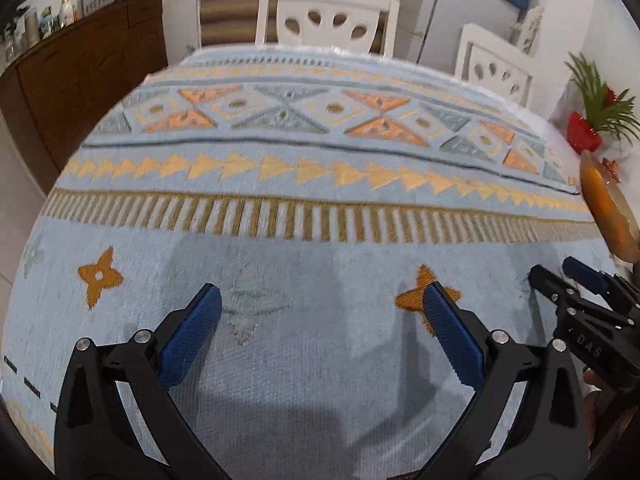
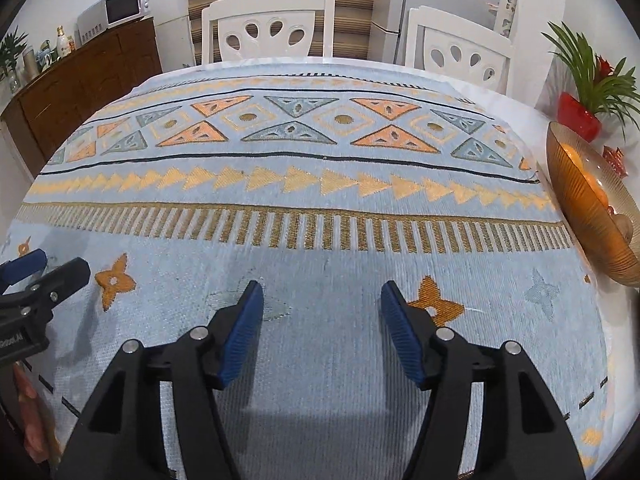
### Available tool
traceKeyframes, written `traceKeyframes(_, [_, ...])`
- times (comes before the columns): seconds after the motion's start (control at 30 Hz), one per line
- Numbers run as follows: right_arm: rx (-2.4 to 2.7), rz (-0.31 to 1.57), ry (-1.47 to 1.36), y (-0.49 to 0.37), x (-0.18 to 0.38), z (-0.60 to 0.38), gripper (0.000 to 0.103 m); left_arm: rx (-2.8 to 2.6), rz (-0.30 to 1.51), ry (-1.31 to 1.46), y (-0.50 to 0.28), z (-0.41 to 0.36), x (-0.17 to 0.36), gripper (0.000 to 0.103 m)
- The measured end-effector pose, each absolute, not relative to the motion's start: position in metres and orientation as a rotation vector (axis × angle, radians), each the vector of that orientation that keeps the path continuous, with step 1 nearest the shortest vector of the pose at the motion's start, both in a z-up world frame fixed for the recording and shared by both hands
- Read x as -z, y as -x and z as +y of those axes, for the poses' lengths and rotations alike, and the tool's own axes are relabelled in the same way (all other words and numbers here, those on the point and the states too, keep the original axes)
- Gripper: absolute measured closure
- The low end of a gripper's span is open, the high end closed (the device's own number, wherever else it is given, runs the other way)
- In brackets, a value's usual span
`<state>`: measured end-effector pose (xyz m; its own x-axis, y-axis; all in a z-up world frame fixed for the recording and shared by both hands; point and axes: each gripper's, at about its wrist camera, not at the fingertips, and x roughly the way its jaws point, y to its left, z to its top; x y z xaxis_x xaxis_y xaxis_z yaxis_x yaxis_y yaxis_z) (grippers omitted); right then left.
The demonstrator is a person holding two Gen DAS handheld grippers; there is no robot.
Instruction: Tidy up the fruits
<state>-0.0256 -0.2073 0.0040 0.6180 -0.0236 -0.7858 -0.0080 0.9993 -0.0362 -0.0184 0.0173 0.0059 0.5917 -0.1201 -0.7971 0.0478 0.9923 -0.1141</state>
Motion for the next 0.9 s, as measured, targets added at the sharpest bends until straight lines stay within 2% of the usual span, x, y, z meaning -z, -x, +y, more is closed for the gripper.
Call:
traceKeyframes(0.07, [0.001, 0.905, 0.038, 0.025, -0.004, -0.207, 0.039, 0.092, 0.949, 0.082, 0.019, 0.019, -0.006, 0.003])
traceKeyframes(0.33, [-0.004, 0.880, 0.044, 0.029, -0.007, -0.205, 0.023, 0.044, 0.967, -0.045, 0.019, 0.002, 0.000, 0.003])
traceKeyframes(0.9, [-0.004, 0.894, 0.022, 0.027, -0.005, -0.208, 0.012, 0.018, 0.980, -0.026, 0.017, 0.004, 0.000, 0.003])
